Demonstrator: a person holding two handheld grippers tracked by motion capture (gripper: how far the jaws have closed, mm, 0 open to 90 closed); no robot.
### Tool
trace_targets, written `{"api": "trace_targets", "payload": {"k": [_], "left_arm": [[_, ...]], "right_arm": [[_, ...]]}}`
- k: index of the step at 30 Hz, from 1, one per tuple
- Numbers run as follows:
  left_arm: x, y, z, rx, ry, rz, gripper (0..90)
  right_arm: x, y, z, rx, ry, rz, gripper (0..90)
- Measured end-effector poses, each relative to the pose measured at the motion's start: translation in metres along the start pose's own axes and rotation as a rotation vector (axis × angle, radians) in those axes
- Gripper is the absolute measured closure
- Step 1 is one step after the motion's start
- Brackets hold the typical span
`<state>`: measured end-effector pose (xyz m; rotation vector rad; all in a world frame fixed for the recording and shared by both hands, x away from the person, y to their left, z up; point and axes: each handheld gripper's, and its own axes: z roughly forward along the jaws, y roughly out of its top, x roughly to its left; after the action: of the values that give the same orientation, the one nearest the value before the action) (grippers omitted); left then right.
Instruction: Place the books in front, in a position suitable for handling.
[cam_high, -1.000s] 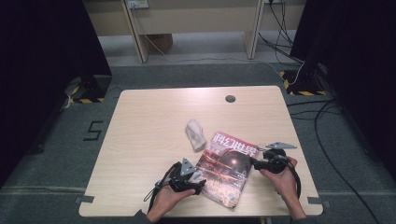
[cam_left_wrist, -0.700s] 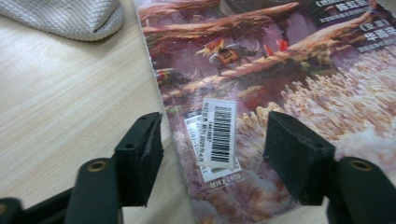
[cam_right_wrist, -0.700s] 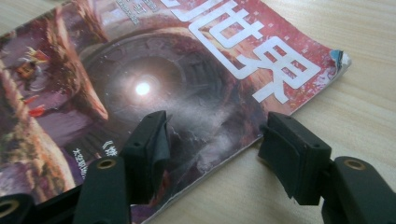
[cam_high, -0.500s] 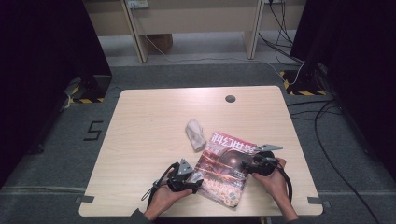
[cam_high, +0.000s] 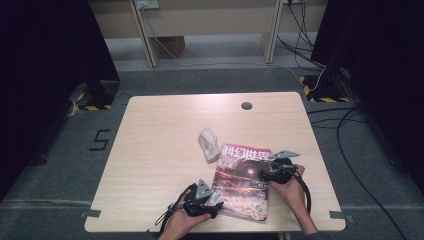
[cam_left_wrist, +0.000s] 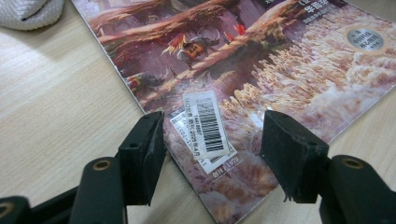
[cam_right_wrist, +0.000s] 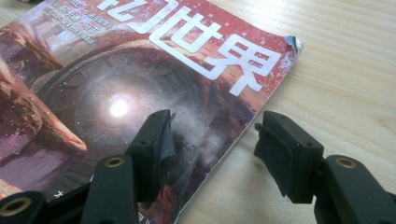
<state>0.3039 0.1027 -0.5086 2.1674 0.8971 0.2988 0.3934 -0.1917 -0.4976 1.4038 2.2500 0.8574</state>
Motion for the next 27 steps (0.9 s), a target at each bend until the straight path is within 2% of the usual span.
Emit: {"api": "trace_targets", "payload": {"k": [6, 7, 9, 14, 15, 16, 17, 22, 24, 25, 27], "left_arm": [[0.000, -0.002, 0.000, -0.016, 0.005, -0.007, 39.2], [-0.001, -0.002, 0.000, -0.017, 0.009, -0.010, 39.2], [-0.001, -0.003, 0.000, -0.017, 0.011, -0.015, 39.4], [-0.001, -0.004, -0.001, -0.015, 0.003, -0.033, 39.7], [-0.001, -0.004, -0.002, -0.014, -0.001, -0.039, 39.8], [-0.001, -0.004, -0.002, -0.014, -0.001, -0.039, 39.7], [0.000, -0.005, -0.002, -0.013, -0.003, -0.041, 39.7], [0.001, -0.006, -0.002, -0.013, -0.014, -0.054, 39.5], [0.001, -0.006, -0.002, -0.012, -0.013, -0.055, 39.5], [0.001, -0.006, -0.002, -0.015, -0.011, -0.055, 39.6], [0.001, -0.006, -0.003, -0.010, -0.013, -0.053, 39.6]], "right_arm": [[0.002, 0.003, -0.001, -0.004, -0.012, -0.010, 43.7], [0.002, 0.005, -0.001, -0.018, 0.008, 0.009, 42.9], [0.002, 0.008, -0.001, -0.022, 0.008, -0.004, 42.8], [0.006, 0.017, -0.001, -0.034, 0.021, -0.002, 42.1], [0.010, 0.023, 0.000, -0.046, 0.043, 0.009, 41.5], [0.010, 0.023, 0.000, -0.046, 0.043, 0.009, 41.5], [0.017, 0.032, 0.002, -0.054, 0.056, -0.003, 41.2], [0.035, 0.053, 0.008, -0.069, 0.105, -0.022, 40.6], [0.038, 0.057, 0.009, -0.073, 0.112, -0.028, 40.7], [0.045, 0.065, 0.013, -0.073, 0.120, -0.039, 40.9], [0.050, 0.071, 0.017, -0.069, 0.129, -0.044, 40.9]]}}
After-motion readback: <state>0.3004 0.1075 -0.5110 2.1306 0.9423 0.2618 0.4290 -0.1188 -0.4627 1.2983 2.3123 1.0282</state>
